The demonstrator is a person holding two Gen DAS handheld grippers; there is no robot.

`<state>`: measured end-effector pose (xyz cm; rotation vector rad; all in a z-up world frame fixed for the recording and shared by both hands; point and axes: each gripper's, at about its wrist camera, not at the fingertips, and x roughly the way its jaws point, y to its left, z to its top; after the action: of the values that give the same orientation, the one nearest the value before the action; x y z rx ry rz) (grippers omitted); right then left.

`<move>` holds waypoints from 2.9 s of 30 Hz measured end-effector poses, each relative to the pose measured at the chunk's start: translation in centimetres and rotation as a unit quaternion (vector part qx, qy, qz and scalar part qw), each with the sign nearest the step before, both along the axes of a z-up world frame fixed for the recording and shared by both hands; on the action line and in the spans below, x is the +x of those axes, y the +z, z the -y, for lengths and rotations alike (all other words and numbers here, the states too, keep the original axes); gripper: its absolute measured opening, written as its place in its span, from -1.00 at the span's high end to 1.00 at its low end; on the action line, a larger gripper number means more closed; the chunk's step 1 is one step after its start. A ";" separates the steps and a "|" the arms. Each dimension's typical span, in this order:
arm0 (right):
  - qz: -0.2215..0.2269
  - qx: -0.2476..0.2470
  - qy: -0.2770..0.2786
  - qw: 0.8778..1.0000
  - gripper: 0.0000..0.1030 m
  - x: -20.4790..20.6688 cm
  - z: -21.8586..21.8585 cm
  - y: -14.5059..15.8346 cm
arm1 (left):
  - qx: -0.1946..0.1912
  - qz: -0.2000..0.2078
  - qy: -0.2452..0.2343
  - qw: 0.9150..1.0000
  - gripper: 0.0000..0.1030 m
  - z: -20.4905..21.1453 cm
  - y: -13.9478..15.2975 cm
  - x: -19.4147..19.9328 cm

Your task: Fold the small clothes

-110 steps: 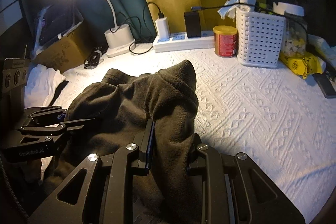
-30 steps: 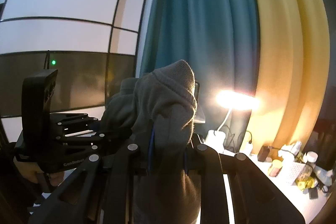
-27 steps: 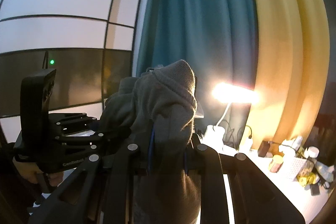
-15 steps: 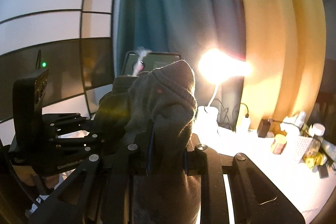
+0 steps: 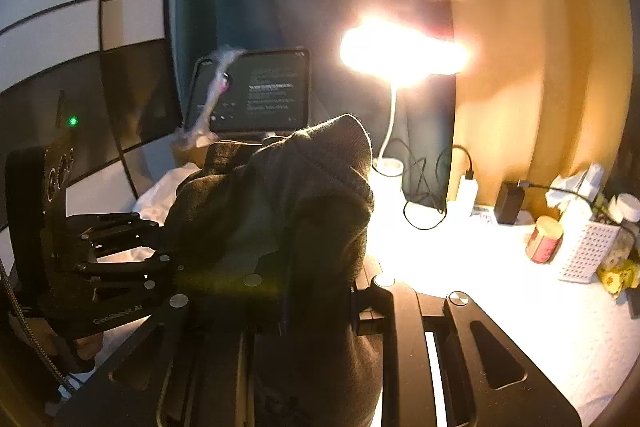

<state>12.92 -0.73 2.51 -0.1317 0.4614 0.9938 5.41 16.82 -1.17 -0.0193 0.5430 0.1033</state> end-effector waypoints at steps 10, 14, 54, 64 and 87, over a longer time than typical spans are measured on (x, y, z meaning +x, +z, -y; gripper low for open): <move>-0.045 -0.030 0.002 0.999 0.56 4.1 -2.5 -3.5 | -0.016 -0.046 0.001 0.999 0.59 -1.5 -2.8 3.6; -0.063 -0.042 0.003 0.997 0.56 5.5 -3.4 -5.2 | -0.021 -0.064 0.000 0.998 0.59 -1.8 -3.6 4.6; -0.214 -0.043 -0.062 0.974 0.21 16.5 -3.0 -14.1 | -0.071 -0.164 0.000 0.984 0.50 -5.9 -9.0 11.8; -0.203 -0.092 -0.080 0.972 0.13 17.6 -3.8 -15.6 | -0.068 -0.159 0.014 0.985 0.49 -7.0 -9.6 13.0; -0.153 -0.109 -0.101 0.977 -0.25 13.1 -2.2 -13.9 | -0.079 -0.165 0.026 0.983 -0.09 -4.1 -7.5 7.9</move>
<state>26.01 1.45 -11.38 -0.1257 0.8509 0.7621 13.34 20.90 -8.64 -0.1729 0.8827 0.1158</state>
